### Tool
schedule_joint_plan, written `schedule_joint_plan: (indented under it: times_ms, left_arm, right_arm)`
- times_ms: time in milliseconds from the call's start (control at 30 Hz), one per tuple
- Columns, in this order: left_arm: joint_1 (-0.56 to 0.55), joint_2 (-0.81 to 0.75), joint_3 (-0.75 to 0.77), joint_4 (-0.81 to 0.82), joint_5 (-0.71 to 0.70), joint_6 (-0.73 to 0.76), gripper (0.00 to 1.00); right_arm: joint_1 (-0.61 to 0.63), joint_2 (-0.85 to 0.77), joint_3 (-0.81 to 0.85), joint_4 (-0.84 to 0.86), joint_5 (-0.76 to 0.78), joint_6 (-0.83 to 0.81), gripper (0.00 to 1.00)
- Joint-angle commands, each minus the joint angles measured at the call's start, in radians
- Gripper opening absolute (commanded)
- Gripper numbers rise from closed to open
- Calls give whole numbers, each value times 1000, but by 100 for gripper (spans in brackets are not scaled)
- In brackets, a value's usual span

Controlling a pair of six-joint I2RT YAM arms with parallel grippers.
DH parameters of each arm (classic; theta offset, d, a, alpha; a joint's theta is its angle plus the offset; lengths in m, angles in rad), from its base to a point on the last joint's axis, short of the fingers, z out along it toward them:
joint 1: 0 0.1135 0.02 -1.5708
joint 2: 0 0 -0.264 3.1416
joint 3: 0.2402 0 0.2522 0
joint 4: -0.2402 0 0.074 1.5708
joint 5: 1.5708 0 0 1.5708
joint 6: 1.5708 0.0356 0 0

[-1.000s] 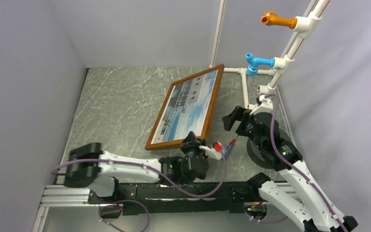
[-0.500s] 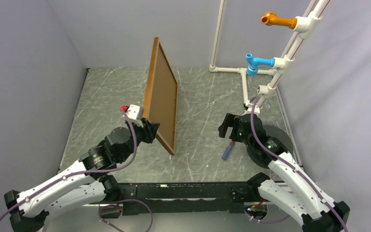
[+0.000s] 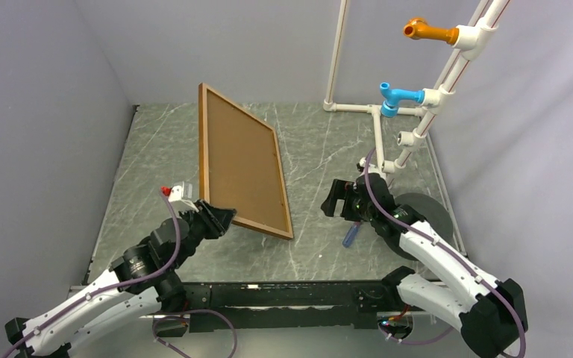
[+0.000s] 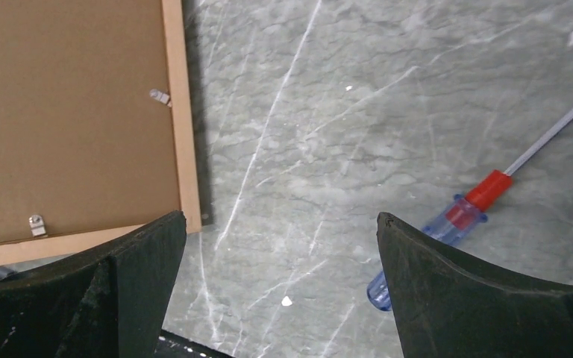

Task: Take the photo out of the frame

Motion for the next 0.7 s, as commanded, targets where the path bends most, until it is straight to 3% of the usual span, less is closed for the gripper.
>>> schedule_joint_plan:
  times_ms: [0,267,300,367,400,467,500,667]
  left_arm:
    - [-12,11,-30,-165,28,-113,0]
    - [-13,34,-55,-372,-64,-249,3]
    - [-13,26,-62,-382,-65,-257,11]
    - [-12,5,-72,-397,-65,-264,38]
    - [-13,-13,-73,-416,-66,-274,60]
    - [-12,-40,-61,-454,-64,-288,91]
    - [-12,-50,-44,-488,-67,-302,98]
    - [-13,-67,96,-661,-97,-331,100]
  right_arm:
    - [6,35,-19,127,-108,22,100]
    - [54,169,-79,300,-232,66,100]
    - [62,182,-76,303,-228,69,100]
    - [76,205,-63,297,-213,63,100]
    - [80,211,-56,290,-202,60,100]
    - [85,216,-43,273,-181,53,100]
    - [85,217,-38,261,-169,47,100]
    - [88,208,-7,173,-56,26,100]
